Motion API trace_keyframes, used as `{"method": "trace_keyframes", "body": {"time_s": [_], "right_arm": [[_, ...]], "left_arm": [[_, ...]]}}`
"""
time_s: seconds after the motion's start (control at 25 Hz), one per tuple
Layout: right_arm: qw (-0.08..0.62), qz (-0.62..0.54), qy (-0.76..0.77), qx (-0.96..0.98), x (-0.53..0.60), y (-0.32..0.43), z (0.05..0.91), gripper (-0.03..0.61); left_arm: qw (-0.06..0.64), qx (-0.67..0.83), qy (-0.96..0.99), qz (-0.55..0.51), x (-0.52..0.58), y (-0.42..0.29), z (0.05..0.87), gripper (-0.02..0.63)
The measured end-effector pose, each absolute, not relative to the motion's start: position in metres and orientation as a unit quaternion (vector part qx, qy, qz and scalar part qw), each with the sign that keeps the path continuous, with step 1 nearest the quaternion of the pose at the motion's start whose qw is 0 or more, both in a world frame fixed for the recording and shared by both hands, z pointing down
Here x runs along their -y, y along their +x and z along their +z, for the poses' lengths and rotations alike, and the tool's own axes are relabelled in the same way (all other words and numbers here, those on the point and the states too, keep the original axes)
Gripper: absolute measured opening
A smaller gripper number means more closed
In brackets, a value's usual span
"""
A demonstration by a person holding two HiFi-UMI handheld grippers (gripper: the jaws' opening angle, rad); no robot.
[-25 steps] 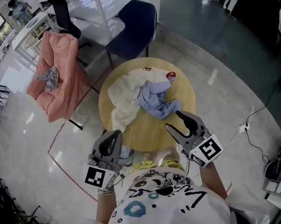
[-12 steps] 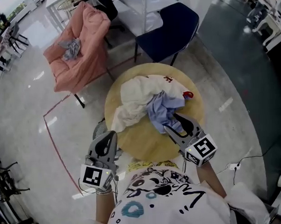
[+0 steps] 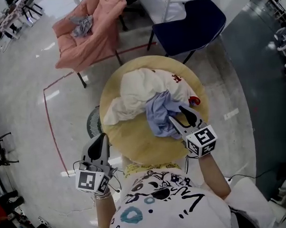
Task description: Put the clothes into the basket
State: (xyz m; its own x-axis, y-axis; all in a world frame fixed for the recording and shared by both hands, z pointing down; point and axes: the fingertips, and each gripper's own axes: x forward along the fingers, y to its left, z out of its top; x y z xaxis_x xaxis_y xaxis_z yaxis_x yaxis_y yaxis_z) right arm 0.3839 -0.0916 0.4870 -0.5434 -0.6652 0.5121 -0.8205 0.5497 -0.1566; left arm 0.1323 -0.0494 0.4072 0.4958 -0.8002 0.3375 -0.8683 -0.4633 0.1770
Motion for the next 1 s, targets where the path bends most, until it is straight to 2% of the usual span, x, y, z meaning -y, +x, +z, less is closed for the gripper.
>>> {"method": "trace_keyframes", "body": {"time_s": [0.12,0.36,0.52,0.72,0.8,0.88,1.0], "right_arm": [[0.226,0.205,0.433,0.848,0.107,0.405,0.518,0.209],[0.331,0.228,0.418,0.815,0.114,0.435,0.605,0.209],[0.346,0.271,0.411,0.799,0.114,0.433,0.642,0.208],[0.359,0.257,0.428,0.788,0.123,0.434,0.657,0.204],[0.374,0.248,0.429,0.784,0.123,0.434,0.658,0.173],[0.385,0.250,0.418,0.784,0.121,0.431,0.659,0.106],[0.372,0.266,0.400,0.795,0.119,0.423,0.651,0.084]], "left_arm": [[0.185,0.501,0.838,0.112,0.040,0.140,0.418,0.015],[0.201,0.509,0.828,0.126,0.031,0.150,0.425,0.016],[0.208,0.517,0.819,0.136,0.029,0.148,0.430,0.015],[0.201,0.513,0.821,0.150,0.033,0.152,0.431,0.016],[0.200,0.510,0.823,0.147,0.036,0.154,0.430,0.016],[0.199,0.506,0.827,0.144,0.039,0.157,0.430,0.015],[0.196,0.497,0.834,0.140,0.044,0.163,0.426,0.015]]}}
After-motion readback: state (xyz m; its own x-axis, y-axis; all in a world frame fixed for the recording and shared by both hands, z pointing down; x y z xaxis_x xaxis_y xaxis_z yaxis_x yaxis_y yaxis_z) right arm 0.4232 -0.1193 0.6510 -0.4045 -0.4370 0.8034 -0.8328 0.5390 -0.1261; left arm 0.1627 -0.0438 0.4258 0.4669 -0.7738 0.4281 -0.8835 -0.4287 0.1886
